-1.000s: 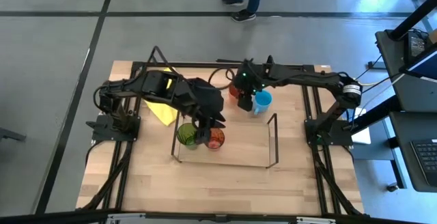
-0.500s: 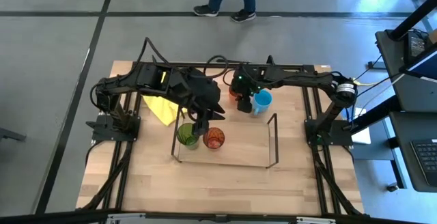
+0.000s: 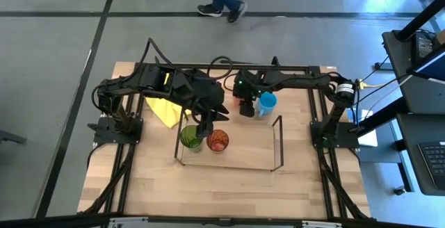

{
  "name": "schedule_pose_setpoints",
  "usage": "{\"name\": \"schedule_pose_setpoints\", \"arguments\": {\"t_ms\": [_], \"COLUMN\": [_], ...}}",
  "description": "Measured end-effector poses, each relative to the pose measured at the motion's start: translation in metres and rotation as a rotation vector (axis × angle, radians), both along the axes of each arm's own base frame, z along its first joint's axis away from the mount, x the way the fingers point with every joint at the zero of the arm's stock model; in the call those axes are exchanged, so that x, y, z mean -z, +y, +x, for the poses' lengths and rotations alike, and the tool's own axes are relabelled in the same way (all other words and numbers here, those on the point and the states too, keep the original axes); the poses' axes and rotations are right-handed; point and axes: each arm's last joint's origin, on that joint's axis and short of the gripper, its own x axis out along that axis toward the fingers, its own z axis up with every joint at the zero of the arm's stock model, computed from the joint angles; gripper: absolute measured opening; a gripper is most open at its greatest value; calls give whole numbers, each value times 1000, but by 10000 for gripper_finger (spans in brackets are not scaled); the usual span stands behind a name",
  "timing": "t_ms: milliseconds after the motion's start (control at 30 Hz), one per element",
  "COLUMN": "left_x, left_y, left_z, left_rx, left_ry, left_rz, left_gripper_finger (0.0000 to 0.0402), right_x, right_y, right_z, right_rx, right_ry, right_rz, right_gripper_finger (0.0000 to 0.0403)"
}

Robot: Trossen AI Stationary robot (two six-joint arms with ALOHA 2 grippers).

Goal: Stack small to large cups/mugs on shelf
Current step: Put the orange cup on the shelf

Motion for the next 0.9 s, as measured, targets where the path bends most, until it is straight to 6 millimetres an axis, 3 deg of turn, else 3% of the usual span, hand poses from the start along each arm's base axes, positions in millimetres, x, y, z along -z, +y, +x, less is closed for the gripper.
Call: {"name": "schedule_pose_setpoints", "arguments": {"t_ms": [133,467,667,800,900], "left_x": [1,1,3,5,5], "left_y": [0,0,1,1,-1], "left_z": [0,0,-3,-3,-3], "left_rx": [5,8,-7,-17,-28], "left_ry": [7,7,42,56,54], "left_rz": [13,18,44,41,56], "left_gripper_finger": [92,92,92,92,92], "right_x": [0,1,0,-5,-17], "right_y": [0,1,13,36,55], "right_z": [-1,-2,-1,-1,0], "right_rx": [24,56,47,-22,-74], "right_ry": [5,21,43,63,49], "right_rz": [14,29,45,43,-61], "right_gripper_finger": [142,18,24,15,9]}}
